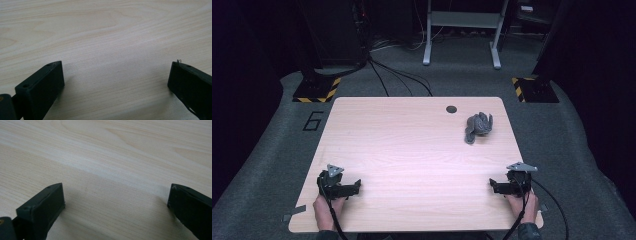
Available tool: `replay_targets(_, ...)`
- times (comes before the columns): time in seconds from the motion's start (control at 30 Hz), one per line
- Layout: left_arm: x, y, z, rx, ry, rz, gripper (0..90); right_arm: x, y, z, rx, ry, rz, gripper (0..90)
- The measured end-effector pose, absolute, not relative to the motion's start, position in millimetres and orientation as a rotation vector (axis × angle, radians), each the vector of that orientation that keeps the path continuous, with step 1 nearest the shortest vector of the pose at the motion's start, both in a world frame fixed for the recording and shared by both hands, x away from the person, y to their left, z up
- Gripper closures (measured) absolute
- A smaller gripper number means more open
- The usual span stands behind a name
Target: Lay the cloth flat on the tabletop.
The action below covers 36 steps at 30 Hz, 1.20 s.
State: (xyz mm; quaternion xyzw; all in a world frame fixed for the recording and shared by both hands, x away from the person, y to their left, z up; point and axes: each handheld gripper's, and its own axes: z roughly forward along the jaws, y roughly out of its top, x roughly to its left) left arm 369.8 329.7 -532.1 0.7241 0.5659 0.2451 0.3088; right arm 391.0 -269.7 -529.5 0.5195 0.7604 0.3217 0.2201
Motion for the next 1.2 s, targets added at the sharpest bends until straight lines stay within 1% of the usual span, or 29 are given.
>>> replay_targets(0.53,370,330,-532,1.914,1.494,0.650,0.6,394,-271,-527,1.476,2.097,0.858,0.0)
replay_targets(0.7,370,330,-532,1.915,1.495,0.648,0.6,399,-275,-524,1.526,2.100,0.901,0.0)
replay_targets(0.93,370,330,-532,1.919,1.495,0.642,0.7,414,-268,-509,1.518,2.106,0.902,0.0)
replay_targets(1.2,369,330,-532,1.917,1.494,0.644,0.9,441,-255,-489,1.468,2.142,0.902,0.0)
